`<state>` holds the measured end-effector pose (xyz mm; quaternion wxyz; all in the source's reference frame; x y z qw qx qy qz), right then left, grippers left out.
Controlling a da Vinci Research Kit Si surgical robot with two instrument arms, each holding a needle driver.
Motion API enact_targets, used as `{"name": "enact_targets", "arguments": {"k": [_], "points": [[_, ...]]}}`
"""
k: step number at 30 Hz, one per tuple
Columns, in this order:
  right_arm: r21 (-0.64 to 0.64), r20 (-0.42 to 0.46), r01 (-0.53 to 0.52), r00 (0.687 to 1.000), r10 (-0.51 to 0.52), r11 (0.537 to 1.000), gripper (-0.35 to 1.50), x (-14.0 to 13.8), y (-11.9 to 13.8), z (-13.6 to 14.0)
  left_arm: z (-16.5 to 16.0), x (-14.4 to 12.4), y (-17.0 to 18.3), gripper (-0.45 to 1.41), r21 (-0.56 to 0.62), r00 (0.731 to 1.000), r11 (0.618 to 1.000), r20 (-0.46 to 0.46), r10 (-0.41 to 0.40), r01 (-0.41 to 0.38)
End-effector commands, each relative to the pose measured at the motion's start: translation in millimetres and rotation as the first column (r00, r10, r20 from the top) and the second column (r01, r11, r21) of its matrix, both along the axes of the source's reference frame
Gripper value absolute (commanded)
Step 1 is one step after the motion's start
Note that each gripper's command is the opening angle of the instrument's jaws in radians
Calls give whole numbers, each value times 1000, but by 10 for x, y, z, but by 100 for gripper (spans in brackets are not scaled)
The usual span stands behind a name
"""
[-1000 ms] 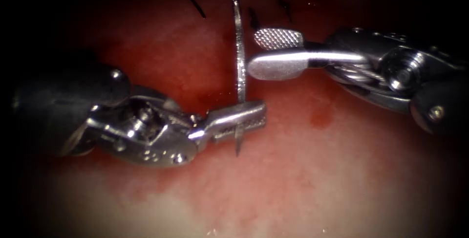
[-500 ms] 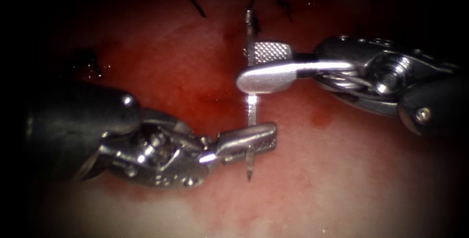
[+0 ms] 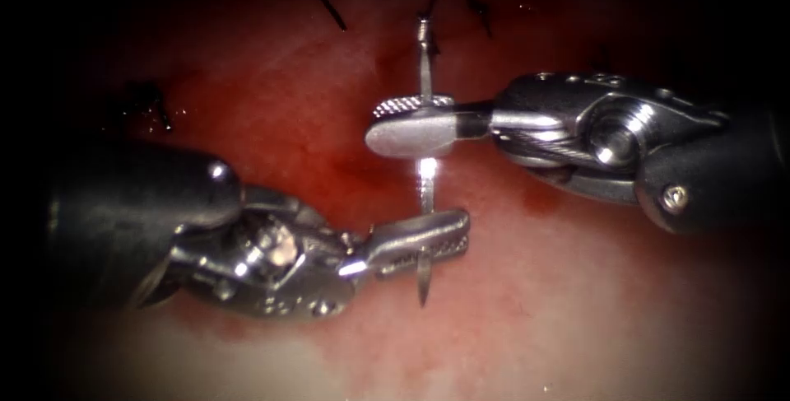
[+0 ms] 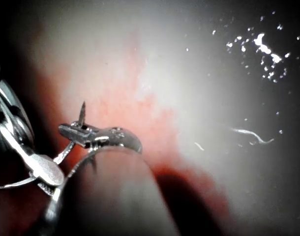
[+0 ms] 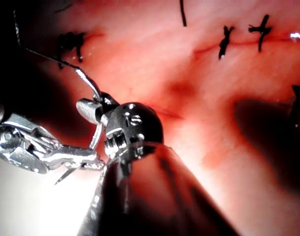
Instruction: Wound Closure
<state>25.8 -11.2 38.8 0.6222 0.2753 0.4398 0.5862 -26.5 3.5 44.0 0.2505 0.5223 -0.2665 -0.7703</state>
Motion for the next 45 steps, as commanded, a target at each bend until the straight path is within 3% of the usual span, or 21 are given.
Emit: {"name": "enact_targets", "arguments": {"k": [1,4,5,6,7,8,9,12,14,17,21,23,24,25,29,32,34,35,37,39,45], "points": [[0,7,0,1000,0,1000,-35,5,-6,4,5,-6,-8,-45,4,1000,1000,2,0,0],[-30,40,-72,996,74,997,-35,3,2,-1,5,-6,-9,-45,7,1000,1000,-8,10,-10],[-29,40,-72,997,73,997,-35,3,2,-2,5,-6,-9,-16,7,1000,1000,-8,10,-10],[-27,39,-72,997,73,997,-35,3,3,-4,5,-6,-9,36,3,1000,1000,-13,12,-12],[-27,39,-72,997,73,997,-35,3,3,-4,5,-6,-9,36,3,1000,1000,-13,12,-12],[-29,36,-76,996,77,997,-35,2,3,-4,5,-6,-6,91,70,1000,997,-10,-18,18],[-31,32,-79,996,80,996,-35,1,4,-4,5,-5,-5,106,87,1000,996,-10,-25,26],[-38,19,-106,994,107,994,-35,-2,9,0,5,-3,-2,125,149,998,987,17,-61,58],[-50,15,-103,995,104,993,-35,-3,11,2,5,-1,-1,125,182,997,981,24,-72,67],[-156,-15,-62,998,60,986,-35,-7,25,14,9,9,4,122,350,994,932,23,-105,90],[-290,-30,7,999,-16,957,-35,-8,35,24,14,17,8,118,412,995,907,14,-99,84],[-355,-43,32,998,-50,934,-35,-8,42,30,18,22,9,86,424,994,901,10,-106,91],[-436,-37,59,996,-83,898,-35,-9,50,36,22,29,10,54,448,992,887,-1,-126,113],[-436,-37,59,996,-83,898,-35,-9,50,36,22,29,10,54,448,992,887,-1,-126,113],[-548,-80,103,981,-175,830,-35,-8,65,53,34,39,16,7,531,984,829,-60,-167,173],[-586,-77,116,977,-197,802,-35,-5,67,59,41,40,18,-8,562,979,803,-94,-178,200],[-663,-52,135,973,-225,736,-35,3,70,72,55,40,14,-40,575,968,778,-155,-200,253],[-663,-52,135,973,-225,736,-35,3,70,72,55,40,14,-40,575,968,778,-155,-200,253],[-734,-54,119,971,-232,668,-35,13,73,86,71,37,10,-45,589,955,753,-211,-208,294],[-761,-58,111,970,-238,639,-35,20,74,96,82,34,7,-45,585,948,748,-243,-207,313],[-821,-16,102,979,-201,561,-35,27,83,120,115,31,4,-27,588,914,707,-337,-227,393]]}}
